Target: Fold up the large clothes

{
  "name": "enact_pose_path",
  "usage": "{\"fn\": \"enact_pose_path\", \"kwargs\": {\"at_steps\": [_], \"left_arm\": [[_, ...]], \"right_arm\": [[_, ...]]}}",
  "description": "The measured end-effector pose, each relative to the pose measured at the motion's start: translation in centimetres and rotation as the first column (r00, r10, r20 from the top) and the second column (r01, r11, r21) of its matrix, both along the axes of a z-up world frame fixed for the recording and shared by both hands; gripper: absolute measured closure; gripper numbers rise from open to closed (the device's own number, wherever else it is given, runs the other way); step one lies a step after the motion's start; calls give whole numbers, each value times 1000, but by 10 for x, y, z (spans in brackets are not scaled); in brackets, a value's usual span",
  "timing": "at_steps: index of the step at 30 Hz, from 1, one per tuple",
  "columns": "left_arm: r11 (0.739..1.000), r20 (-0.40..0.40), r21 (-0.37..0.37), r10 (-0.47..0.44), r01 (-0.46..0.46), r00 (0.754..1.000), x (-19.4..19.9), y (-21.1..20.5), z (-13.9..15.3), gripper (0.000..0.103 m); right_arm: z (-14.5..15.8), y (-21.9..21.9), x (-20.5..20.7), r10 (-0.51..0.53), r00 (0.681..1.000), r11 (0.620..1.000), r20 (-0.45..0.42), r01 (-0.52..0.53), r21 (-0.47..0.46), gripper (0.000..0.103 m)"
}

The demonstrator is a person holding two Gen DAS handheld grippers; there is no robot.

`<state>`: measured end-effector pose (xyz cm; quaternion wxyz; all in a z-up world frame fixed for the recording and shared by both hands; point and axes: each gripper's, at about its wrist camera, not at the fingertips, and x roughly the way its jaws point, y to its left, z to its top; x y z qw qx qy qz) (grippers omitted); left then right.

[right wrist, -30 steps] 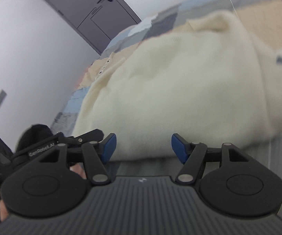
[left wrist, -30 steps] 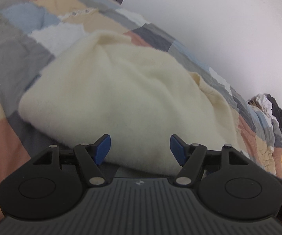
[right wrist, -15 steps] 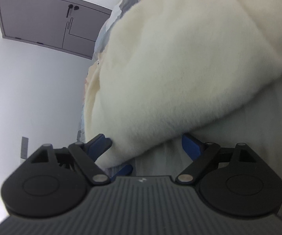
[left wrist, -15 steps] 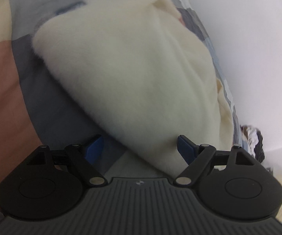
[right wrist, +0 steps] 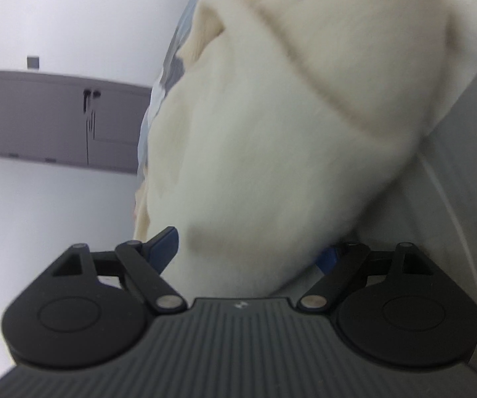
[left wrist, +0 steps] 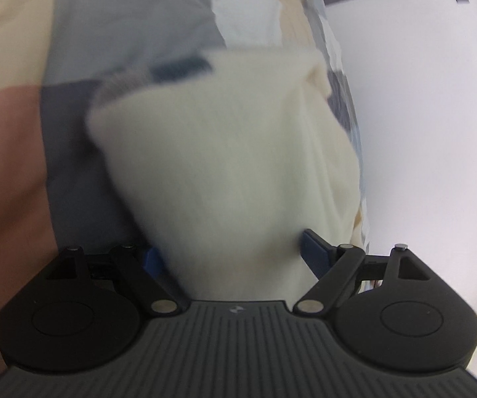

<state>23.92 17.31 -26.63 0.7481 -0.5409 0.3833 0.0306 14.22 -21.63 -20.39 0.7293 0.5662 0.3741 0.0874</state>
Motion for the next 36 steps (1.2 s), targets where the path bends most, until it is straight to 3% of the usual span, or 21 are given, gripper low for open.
{"fn": "enact_pose_path", "kwargs": {"at_steps": [5,10,13,15,19,26,30,36], "left_arm": [[1000,-5,4,11,-11,1000,6,6,0,22],[999,-2,16,35,-35,999,8,8,1,40],[998,14,50,30,-31,999,8,7,6,50],[996,32,84,22,-24,999,4,5,11,57],[992,101,124,6,-18,995,-4,3,26,70],[990,197,140,-25,-3,980,-30,-2,53,73],[992,232,124,-45,17,972,-41,-2,71,73],[979,279,194,-107,53,954,-71,-15,105,73]], "right_arm": [[-3,-2,-3,-37,999,999,1,37,-25,18],[-4,-1,2,-37,999,996,22,39,-76,21],[-3,-1,2,-39,999,994,33,43,-102,34],[1,-2,0,-40,997,993,68,47,-105,50],[15,-7,-7,-30,988,992,150,48,-120,65],[48,-13,-27,-3,962,986,273,49,-160,70],[71,-18,-36,42,957,980,286,16,-196,70],[104,-30,-58,76,943,975,324,-3,-223,70]]}}
